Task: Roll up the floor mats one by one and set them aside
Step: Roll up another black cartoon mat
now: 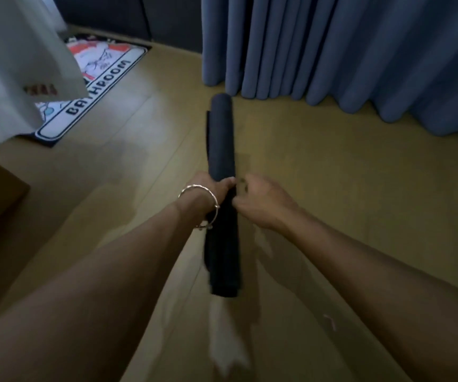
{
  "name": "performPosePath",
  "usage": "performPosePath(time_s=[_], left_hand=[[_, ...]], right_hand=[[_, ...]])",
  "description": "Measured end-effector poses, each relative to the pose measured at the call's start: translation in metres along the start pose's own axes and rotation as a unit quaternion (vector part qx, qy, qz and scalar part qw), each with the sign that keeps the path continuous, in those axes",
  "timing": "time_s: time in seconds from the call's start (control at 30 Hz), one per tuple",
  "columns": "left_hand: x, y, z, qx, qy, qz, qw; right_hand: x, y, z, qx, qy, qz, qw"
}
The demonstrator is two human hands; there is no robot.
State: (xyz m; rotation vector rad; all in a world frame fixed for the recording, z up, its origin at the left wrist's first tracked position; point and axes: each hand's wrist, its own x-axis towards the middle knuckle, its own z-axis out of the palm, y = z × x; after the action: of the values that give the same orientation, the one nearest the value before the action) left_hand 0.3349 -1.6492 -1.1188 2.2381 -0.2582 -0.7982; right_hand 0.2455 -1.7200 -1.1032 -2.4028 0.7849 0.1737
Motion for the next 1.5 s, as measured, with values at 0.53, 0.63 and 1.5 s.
performPosePath(time_s=[0.53,0.63,1.5], left_hand=[[-0.030,0.089,0.141,-0.238,-0.115,0.005,0.964],[-0.043,0.107,0.184,-0.167,-0.206,0.076,0.961],[-0.120,0.118,0.412,0.363,-0.411,0.410,0.729]], right_hand=[[-0.016,0.138,-0.064,-0.119,0.083,0.024,0.989],[-0.023,0.195,-0.087,-0.093,0.106,0.060,0.988],[-0.142,0.485,-0.106,-0.169,0.121,0.514,0.832]])
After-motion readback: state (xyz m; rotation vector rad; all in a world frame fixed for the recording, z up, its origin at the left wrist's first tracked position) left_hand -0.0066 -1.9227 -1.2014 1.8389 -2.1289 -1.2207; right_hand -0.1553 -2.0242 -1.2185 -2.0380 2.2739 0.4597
